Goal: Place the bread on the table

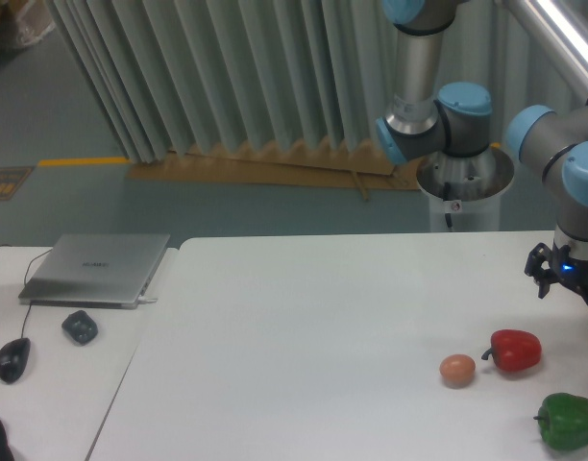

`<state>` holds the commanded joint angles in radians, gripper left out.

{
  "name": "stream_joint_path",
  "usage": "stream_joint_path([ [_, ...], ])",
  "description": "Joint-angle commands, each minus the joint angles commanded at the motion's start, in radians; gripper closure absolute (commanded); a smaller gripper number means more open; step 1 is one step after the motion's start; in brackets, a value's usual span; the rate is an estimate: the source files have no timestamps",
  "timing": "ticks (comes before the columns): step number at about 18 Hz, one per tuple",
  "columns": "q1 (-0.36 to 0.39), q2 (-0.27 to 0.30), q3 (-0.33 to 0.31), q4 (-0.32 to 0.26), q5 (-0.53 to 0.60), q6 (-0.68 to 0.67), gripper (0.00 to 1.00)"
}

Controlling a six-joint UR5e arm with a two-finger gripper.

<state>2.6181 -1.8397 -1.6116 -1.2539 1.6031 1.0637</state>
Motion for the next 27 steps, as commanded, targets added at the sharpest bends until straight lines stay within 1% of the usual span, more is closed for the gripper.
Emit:
stream_joint_path([
  [1,0.022,0.008,0.030,-0.065,-0.018,0.015,0.00],
  [6,0.028,0.014,0.033,-0.070,-0.018,0.025,0.00],
  [11,0.033,0.016,0.055,-0.122,-0.011,0.131,0.00],
  [15,0.046,0.019,0.055,-0.127,-0.008,0.199,0.00],
  [19,0.045,0.019,0.055,-0.128,-0.006,0.286,0.00],
  [22,0.051,0.020,0.055,-0.133,-0.002,0.298,0.00],
  [24,0.054,0.020,0.053,-0.134,0.004,0.378,0.00],
  [26,0.063,0.019,0.050,-0.136,0.041,0.505,0.00],
  [27,0.063,0.019,0.050,-0.137,0.046,0.506,0.00],
])
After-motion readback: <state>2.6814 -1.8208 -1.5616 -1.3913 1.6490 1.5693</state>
